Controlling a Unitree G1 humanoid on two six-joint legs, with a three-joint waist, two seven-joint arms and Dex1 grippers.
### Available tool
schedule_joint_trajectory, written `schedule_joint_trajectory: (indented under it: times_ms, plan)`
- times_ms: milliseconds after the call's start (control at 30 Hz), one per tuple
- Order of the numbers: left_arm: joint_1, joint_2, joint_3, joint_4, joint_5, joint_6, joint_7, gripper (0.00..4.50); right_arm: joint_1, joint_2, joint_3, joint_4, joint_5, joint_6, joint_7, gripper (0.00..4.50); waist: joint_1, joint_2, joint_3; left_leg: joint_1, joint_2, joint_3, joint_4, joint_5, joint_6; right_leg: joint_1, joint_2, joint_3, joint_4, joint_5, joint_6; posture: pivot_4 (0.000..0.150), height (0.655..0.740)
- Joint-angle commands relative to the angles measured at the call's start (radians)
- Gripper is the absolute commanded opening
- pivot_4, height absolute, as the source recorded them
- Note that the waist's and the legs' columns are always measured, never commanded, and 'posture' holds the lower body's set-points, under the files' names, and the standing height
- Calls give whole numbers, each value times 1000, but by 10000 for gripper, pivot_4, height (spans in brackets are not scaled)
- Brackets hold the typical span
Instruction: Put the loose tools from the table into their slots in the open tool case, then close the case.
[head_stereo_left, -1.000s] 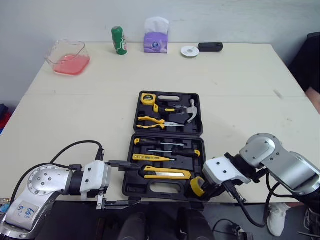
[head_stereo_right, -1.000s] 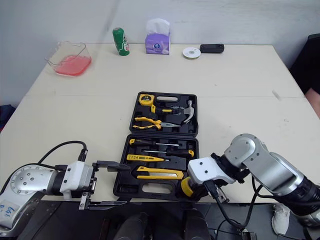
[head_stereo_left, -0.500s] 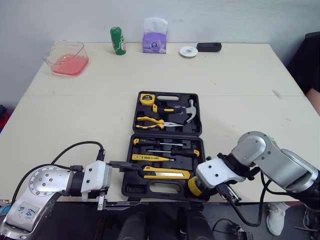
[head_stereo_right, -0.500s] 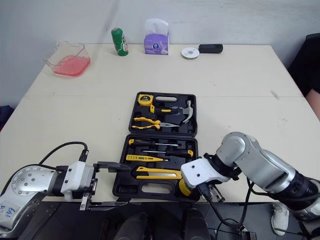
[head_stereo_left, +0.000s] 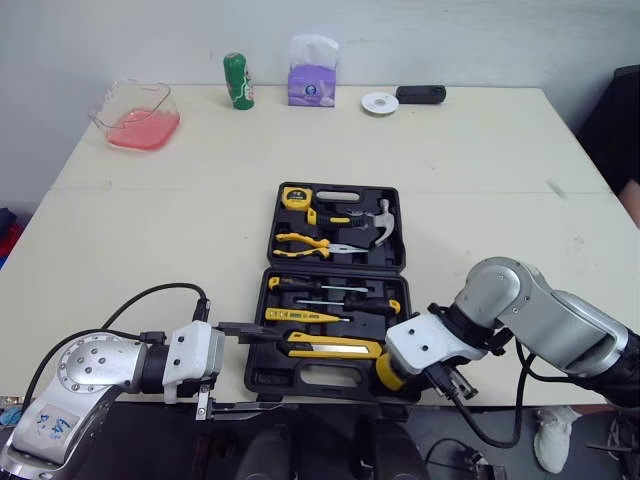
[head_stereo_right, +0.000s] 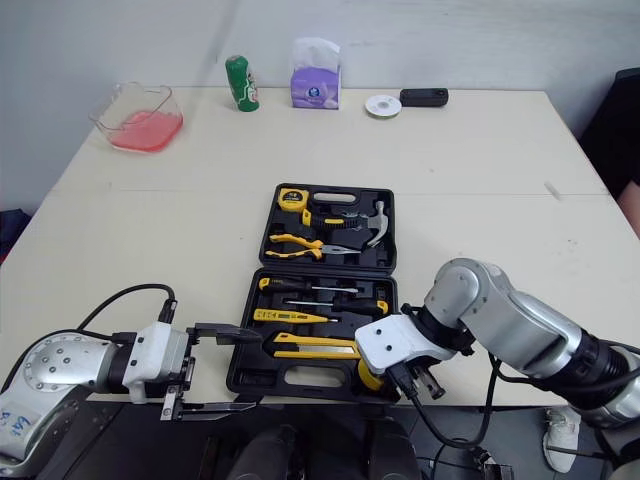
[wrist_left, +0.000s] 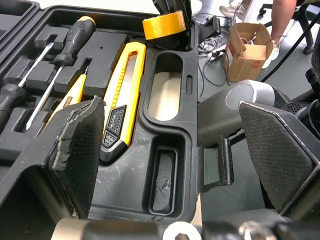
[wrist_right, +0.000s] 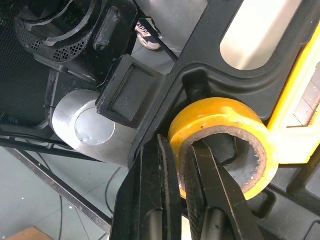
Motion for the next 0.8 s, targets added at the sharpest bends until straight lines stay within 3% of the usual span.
schedule_joint_trajectory:
  times_ms: [33,67,533,667,800]
  plan:
    - [11,0,16,-38,-13,-12,2,45000,6,5,-6,-14,24,6,47,21307,0,0,0,0,0,0,0,0,0,0,0,0,0,0,0,1500,7400]
    - [12,0,16,-37,-12,-13,1,45000,-4,-3,-8,-12,44,2,51,25951,0,0,0,0,0,0,0,0,0,0,0,0,-1,0,0,1500,7400]
    - [19,-1,18,-32,-12,-16,1,45000,-40,-101,-47,25,231,-38,59,25951,-1,0,0,-1,0,0,-1,0,0,0,0,0,-1,0,0,1500,7400]
    - [18,-9,32,-26,-23,-14,11,45000,50,-113,-191,102,317,-46,41,25951,1,0,0,-1,0,0,-1,0,0,0,0,0,-1,0,0,1500,7400]
    - [3,-16,49,-19,-43,-2,22,45000,191,-60,-417,141,509,-1,-18,25951,4,0,1,-1,0,0,-1,0,1,0,0,0,-2,0,0,1500,7400]
